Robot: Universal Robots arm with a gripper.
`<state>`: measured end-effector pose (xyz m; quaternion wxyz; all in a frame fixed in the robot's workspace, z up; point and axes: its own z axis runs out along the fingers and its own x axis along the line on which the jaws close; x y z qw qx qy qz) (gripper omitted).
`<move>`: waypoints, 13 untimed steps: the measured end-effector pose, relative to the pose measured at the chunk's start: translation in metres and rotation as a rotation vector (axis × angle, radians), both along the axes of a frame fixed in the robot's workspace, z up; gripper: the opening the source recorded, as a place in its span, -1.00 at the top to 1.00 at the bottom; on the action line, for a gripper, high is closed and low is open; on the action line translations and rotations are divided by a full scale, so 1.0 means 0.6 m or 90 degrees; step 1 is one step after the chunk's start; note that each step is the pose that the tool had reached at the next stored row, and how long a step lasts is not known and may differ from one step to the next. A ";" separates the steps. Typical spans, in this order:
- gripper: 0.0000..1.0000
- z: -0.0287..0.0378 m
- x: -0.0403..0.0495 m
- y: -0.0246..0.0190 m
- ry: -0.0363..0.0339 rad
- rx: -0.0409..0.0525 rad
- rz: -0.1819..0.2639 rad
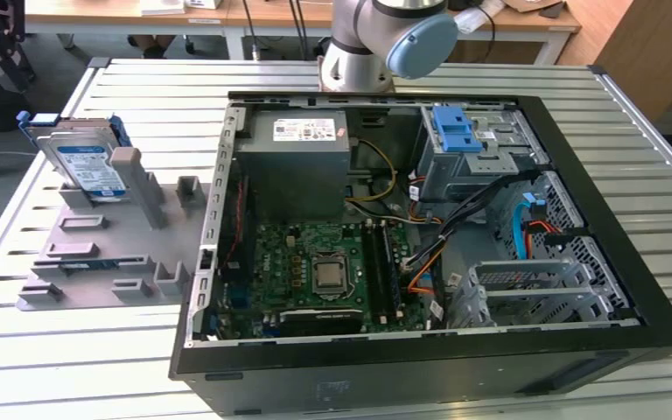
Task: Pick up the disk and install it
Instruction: 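Pick up the disk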
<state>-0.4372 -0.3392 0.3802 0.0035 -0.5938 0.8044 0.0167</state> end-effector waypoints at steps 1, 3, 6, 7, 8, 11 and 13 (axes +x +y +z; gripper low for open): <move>0.79 0.000 0.000 0.0000 0.0000 0.0000 0.000; 0.79 0.000 0.000 0.0000 0.0000 0.0000 0.001; 0.79 0.000 0.000 0.0000 0.0000 0.0000 0.002; 0.79 0.000 0.000 0.0000 0.0000 0.0000 0.003; 0.79 0.000 0.000 0.0000 0.0000 0.0000 0.003; 0.79 0.000 0.000 0.0000 0.0000 0.0000 0.004; 0.79 0.000 0.000 0.0000 0.0000 0.0000 0.005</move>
